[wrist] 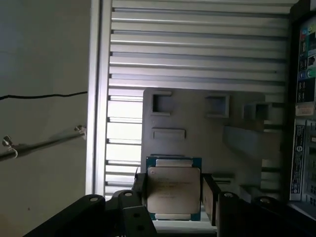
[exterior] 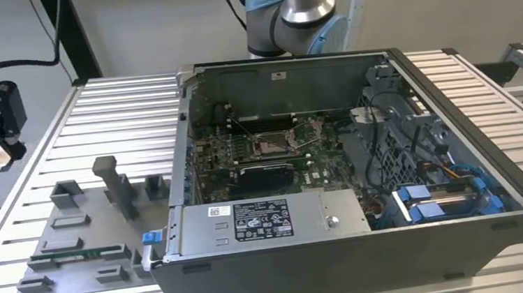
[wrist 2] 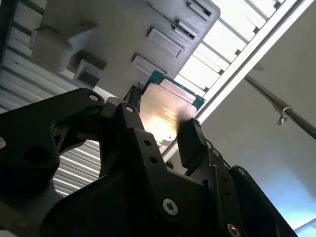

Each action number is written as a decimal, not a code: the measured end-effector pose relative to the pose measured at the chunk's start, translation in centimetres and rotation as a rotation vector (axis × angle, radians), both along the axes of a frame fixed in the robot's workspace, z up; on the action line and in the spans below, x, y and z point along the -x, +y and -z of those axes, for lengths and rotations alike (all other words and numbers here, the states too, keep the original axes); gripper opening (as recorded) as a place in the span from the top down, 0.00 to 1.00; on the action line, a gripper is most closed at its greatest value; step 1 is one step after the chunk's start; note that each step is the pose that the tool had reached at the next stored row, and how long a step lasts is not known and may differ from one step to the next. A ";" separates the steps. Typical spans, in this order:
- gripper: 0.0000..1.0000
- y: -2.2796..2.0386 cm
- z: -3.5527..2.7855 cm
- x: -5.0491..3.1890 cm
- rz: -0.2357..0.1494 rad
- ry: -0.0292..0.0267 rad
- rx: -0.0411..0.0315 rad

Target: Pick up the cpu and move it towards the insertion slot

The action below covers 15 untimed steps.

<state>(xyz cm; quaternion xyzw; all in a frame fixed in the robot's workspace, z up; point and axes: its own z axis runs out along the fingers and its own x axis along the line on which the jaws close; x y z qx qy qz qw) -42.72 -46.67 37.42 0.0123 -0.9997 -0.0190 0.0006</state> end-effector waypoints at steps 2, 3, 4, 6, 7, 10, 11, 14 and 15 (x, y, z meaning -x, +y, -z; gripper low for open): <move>1.00 0.00 -0.84 0.00 0.000 -0.0002 -0.0001; 1.00 0.00 -1.28 0.00 0.000 0.0000 0.0000; 1.00 0.00 -1.71 0.00 0.000 0.0000 0.0000; 1.00 0.00 -2.51 0.00 0.000 -0.0001 -0.0001; 1.00 0.00 -2.87 0.00 0.000 0.0002 0.0001; 1.00 0.00 -3.23 0.00 0.000 -0.0002 -0.0001; 1.00 0.00 -3.23 0.00 0.000 -0.0001 -0.0001; 1.00 0.00 -3.26 0.00 0.000 0.0006 0.0000; 1.00 0.00 -3.26 0.00 0.000 0.0008 0.0000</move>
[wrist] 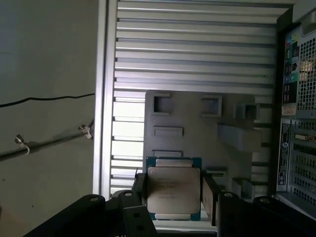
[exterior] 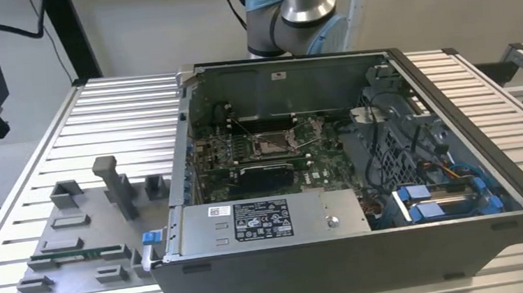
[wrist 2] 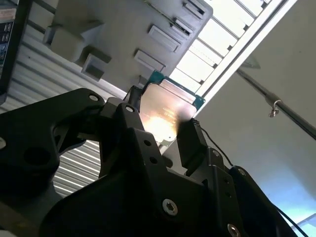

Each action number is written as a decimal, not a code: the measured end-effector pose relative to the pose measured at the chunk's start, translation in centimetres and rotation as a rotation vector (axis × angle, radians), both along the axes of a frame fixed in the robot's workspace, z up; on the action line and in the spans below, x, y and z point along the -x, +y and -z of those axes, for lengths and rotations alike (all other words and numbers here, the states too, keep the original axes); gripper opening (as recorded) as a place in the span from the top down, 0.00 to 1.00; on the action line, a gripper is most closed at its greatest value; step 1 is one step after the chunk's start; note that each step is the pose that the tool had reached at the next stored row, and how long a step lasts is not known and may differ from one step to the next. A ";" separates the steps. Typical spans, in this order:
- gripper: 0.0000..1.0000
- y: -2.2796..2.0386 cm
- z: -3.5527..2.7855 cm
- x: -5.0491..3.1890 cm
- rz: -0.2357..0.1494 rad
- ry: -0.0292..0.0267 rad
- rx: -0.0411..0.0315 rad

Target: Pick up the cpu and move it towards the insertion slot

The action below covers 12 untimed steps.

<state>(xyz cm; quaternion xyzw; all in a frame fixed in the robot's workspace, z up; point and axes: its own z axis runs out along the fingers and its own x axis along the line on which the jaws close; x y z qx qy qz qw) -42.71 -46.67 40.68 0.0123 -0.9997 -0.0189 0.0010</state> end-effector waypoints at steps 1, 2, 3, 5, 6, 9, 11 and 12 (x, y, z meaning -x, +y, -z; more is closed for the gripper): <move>1.00 0.00 0.00 0.00 0.000 0.0001 0.0000; 1.00 0.00 -0.01 -0.02 0.000 0.0002 0.0001; 1.00 0.00 -0.02 -0.09 0.000 0.0002 0.0001; 1.00 0.00 -0.01 -0.28 0.000 0.0002 0.0000; 1.00 0.00 -0.01 -0.47 0.000 0.0002 0.0000; 1.00 0.00 -0.02 -1.29 0.000 0.0001 0.0000; 1.00 0.00 -0.02 -1.84 0.000 0.0001 -0.0001; 1.00 0.00 -0.03 -2.13 0.000 0.0002 0.0000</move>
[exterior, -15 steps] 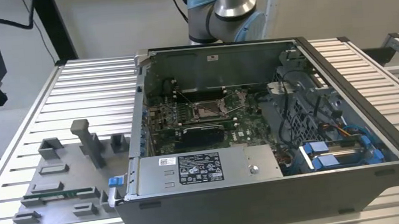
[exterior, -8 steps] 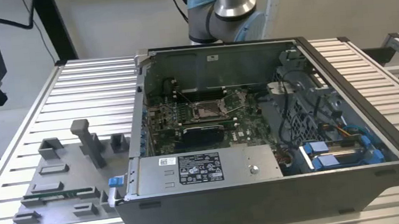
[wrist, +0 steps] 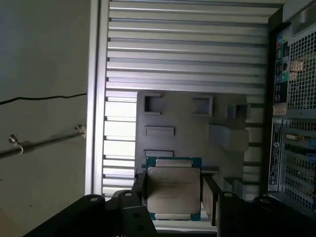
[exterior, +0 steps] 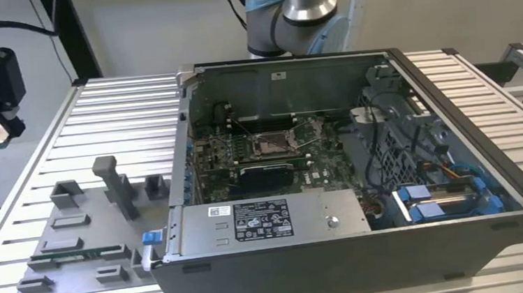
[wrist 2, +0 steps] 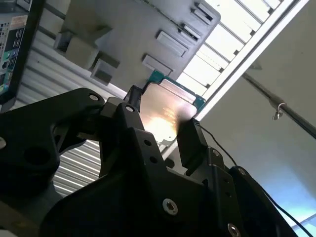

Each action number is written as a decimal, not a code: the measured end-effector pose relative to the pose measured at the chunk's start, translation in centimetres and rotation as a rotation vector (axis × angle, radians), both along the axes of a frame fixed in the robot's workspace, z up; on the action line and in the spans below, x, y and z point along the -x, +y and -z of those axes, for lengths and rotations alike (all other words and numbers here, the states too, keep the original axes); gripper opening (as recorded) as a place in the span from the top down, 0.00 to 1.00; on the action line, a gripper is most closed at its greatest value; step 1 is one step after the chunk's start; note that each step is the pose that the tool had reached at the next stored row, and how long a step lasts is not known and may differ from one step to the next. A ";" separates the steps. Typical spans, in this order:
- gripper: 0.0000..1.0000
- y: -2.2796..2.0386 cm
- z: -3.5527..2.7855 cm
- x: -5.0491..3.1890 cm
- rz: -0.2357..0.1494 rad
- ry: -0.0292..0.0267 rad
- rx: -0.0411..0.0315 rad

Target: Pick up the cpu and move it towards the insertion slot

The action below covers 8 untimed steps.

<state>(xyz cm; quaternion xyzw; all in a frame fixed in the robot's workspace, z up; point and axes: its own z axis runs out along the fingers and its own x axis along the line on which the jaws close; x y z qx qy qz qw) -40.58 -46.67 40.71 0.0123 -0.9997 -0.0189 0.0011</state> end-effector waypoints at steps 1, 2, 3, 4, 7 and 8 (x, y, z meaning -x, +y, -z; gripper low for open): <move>1.00 0.00 0.00 -0.31 0.000 0.0000 0.0000; 1.00 0.00 0.00 -0.62 0.000 0.0000 0.0000; 1.00 0.00 0.00 -0.91 0.000 0.0000 -0.0001; 1.00 0.00 0.00 -1.23 0.000 -0.0001 -0.0001; 1.00 0.00 -0.01 -2.24 0.000 0.0000 -0.0001; 1.00 0.00 -0.01 -2.62 0.000 0.0000 0.0000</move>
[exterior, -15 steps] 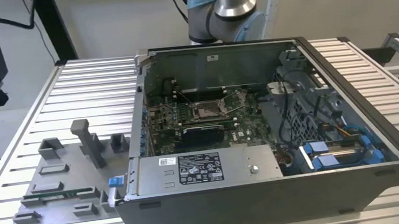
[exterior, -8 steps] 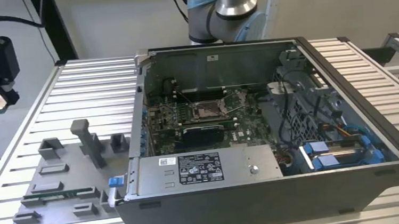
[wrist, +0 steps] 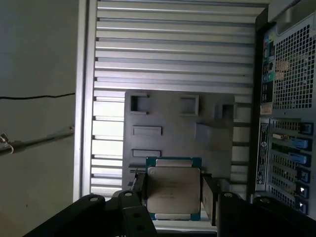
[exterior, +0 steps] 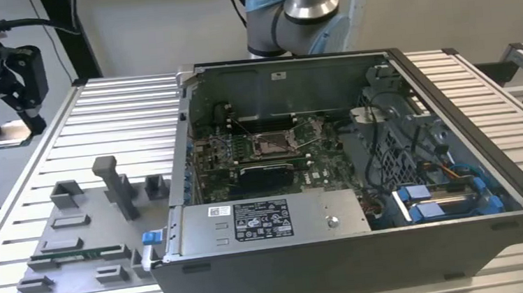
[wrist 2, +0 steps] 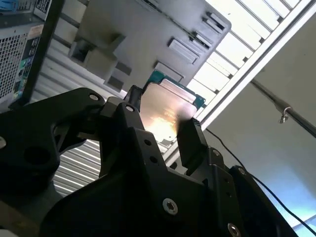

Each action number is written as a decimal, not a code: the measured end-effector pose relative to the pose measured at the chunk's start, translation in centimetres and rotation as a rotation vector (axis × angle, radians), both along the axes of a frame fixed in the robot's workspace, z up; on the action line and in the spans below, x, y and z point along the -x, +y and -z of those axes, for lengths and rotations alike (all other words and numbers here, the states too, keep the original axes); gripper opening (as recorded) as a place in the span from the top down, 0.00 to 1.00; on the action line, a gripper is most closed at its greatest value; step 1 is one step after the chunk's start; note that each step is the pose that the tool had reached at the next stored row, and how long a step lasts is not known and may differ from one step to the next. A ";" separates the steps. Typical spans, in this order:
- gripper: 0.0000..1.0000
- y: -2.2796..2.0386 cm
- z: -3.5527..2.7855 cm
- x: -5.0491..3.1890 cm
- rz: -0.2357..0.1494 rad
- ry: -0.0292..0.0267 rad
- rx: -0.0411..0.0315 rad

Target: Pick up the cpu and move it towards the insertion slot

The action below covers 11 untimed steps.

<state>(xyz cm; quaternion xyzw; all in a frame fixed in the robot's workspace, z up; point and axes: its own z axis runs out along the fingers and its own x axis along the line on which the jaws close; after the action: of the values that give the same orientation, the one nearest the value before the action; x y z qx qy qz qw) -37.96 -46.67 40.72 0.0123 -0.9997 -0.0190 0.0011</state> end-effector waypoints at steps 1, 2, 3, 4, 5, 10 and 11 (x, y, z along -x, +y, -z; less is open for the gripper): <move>1.00 0.00 0.00 -0.39 0.000 0.0002 0.0000; 1.00 0.00 0.00 -0.74 0.000 0.0002 0.0000; 1.00 0.00 -0.01 -1.07 0.000 0.0002 0.0000; 1.00 0.00 -0.01 -1.40 0.000 0.0002 0.0000; 1.00 0.00 -0.01 -1.71 0.000 0.0002 0.0000; 1.00 0.00 -0.02 -3.15 0.000 0.0002 0.0000; 1.00 0.00 -0.02 -3.34 0.000 0.0002 0.0000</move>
<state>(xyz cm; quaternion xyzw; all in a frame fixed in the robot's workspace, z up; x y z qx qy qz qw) -34.62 -46.67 40.74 0.0123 -0.9997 -0.0190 0.0012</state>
